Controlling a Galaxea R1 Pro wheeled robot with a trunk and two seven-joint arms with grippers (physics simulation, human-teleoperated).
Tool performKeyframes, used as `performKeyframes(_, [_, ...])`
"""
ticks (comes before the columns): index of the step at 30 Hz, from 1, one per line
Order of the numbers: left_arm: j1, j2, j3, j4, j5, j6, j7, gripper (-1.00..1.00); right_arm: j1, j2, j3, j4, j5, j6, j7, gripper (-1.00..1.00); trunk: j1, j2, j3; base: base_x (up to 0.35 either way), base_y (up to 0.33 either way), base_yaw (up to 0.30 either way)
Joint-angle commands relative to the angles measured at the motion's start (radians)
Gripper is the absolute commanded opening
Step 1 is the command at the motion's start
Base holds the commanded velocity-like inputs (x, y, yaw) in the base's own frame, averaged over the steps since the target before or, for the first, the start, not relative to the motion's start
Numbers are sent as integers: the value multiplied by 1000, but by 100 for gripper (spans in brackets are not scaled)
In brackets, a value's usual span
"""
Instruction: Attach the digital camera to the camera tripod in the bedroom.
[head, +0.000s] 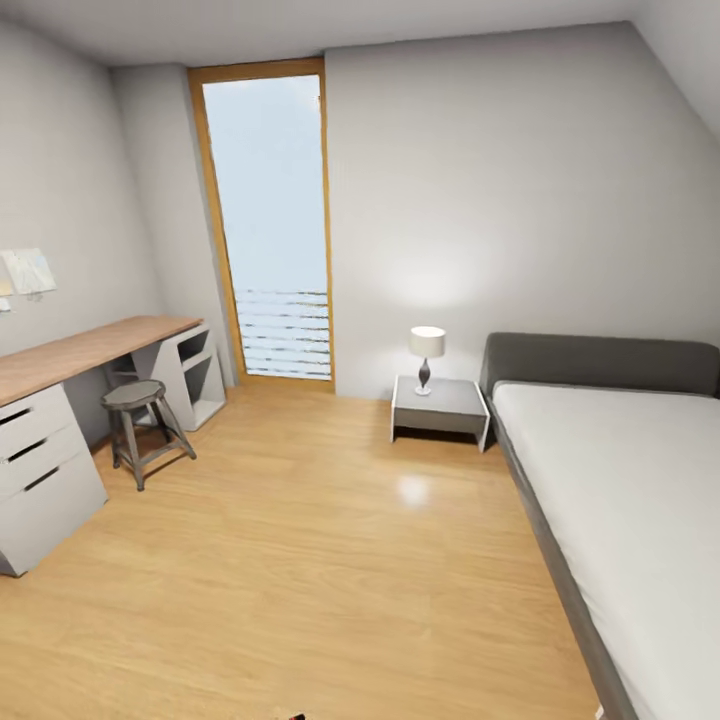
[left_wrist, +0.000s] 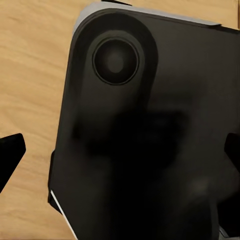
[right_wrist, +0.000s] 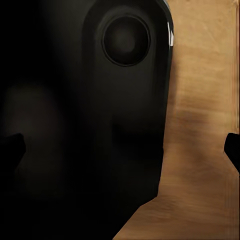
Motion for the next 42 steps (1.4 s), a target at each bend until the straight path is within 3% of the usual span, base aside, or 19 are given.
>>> performKeyframes(1, [0, 0, 4, -1, 4, -2, 0, 100, 0, 0, 1, -1, 1, -2, 0, 100, 0, 0, -1, 54, -206, 182])
performKeyframes(26, [0, 1, 4, -1, 6, -2, 0, 100, 0, -2, 1, -1, 3, -2, 1, 100, 0, 0, -1, 127, -257, 21])
performKeyframes(34, [0, 2, 5, -1, 8, -2, 1, 100, 0, 1, 3, -1, 3, -1, 1, 100, 0, 0, -1, 76, -105, 3])
performKeyframes(42, [0, 3, 6, -1, 9, -2, 0, 100, 0, 0, 2, -1, 51, -1, -1, 100, 0, 0, -1, 9, -12, 168])
